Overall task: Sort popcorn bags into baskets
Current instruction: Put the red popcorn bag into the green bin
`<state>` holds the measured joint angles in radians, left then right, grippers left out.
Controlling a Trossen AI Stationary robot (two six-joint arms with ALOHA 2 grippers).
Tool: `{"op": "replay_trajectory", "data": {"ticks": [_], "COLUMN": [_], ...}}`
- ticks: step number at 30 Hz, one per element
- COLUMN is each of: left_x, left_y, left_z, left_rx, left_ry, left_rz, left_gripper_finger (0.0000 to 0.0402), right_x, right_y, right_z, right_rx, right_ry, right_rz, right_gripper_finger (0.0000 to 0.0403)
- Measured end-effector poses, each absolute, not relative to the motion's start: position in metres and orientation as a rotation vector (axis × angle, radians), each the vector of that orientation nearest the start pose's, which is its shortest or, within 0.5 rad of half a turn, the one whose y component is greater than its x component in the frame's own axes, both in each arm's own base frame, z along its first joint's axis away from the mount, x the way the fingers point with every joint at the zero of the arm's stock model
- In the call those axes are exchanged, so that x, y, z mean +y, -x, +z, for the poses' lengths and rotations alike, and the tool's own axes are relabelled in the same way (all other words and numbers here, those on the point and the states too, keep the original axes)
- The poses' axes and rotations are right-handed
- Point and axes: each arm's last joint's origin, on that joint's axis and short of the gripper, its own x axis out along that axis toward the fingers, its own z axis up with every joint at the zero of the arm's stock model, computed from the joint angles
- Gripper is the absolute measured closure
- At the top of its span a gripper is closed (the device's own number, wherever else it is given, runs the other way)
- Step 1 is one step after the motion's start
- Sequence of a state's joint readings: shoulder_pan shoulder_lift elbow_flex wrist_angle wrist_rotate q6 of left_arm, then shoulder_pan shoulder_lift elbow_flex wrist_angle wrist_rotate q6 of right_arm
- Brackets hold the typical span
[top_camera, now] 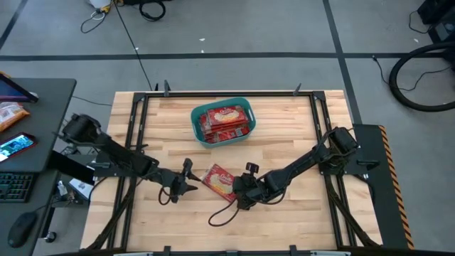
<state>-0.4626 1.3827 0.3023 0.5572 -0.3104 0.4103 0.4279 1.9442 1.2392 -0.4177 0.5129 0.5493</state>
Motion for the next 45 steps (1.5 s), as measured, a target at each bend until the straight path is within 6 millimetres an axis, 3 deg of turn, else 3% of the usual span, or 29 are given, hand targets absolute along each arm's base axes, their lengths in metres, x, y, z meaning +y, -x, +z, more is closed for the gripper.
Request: {"op": "replay_trajectory", "data": {"ticks": [12, 24, 34, 45], "left_x": [-0.091, -0.090, -0.089, -0.090], "left_y": [-0.208, -0.209, -0.209, -0.209], "left_z": [0.105, 0.105, 0.106, 0.106], "left_rx": [0.503, 0.506, 0.506, 0.502], "left_ry": [-0.783, -0.801, -0.805, -0.812], "left_rz": [-0.231, -0.190, -0.188, -0.190], "left_gripper_finger": [0.0230, 0.0230, 0.0230, 0.0230], "right_x": [0.144, 0.143, 0.127, 0.125], "right_y": [-0.355, -0.354, -0.360, -0.361], "right_z": [0.153, 0.152, 0.152, 0.152], "right_rx": [0.929, 0.940, 0.953, 0.964], "right_ry": [0.007, 0.059, 0.099, 0.103], "right_rz": [-0.340, -0.332, -0.344, -0.322], "right_gripper_finger": [0.0264, 0.0264, 0.0264, 0.0264]}}
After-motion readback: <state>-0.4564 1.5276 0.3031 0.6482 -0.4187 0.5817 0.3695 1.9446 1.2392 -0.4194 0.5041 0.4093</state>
